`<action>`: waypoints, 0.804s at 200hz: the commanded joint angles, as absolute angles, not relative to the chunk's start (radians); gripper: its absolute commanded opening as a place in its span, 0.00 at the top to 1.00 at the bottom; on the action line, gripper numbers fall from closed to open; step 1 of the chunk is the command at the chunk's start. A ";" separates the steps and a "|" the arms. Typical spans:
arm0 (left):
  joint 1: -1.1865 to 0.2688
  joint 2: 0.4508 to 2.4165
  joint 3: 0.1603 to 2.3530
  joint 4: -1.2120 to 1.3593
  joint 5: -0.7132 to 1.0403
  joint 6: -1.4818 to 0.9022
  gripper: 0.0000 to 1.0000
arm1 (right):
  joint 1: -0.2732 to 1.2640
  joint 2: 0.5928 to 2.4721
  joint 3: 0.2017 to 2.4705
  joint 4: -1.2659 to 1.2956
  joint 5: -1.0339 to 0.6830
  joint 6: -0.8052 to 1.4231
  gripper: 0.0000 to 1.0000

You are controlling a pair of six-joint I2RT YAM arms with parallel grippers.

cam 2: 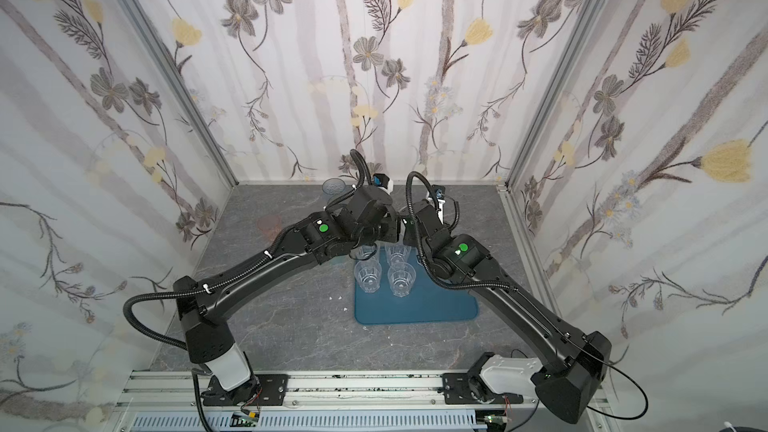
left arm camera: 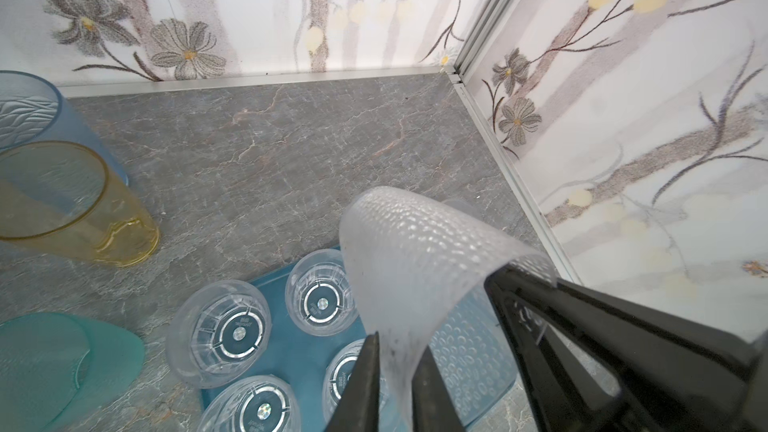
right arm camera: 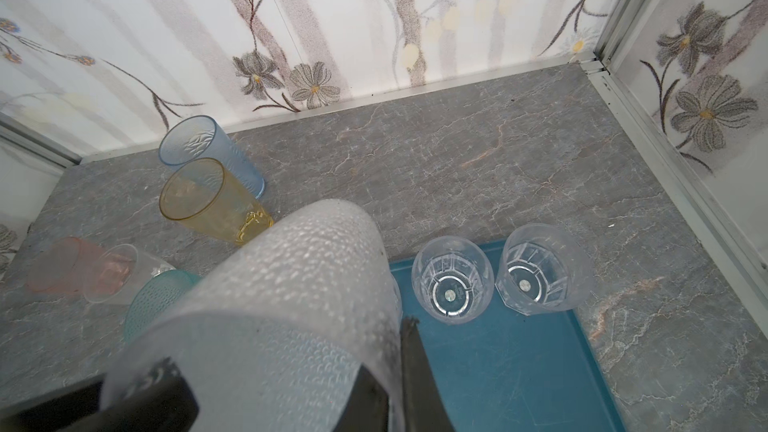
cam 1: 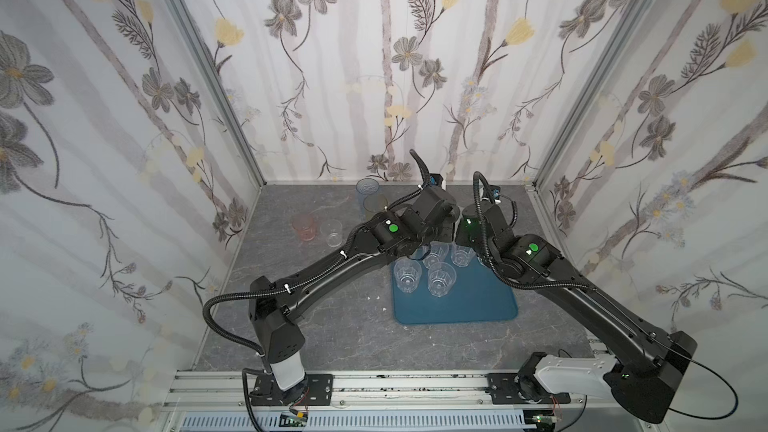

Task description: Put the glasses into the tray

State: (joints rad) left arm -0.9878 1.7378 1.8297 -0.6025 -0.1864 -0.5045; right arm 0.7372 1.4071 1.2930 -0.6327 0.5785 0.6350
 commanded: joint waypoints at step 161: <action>-0.988 1.609 1.720 -0.368 -0.016 -0.385 0.45 | 0.689 1.341 1.193 -0.638 0.339 0.628 1.00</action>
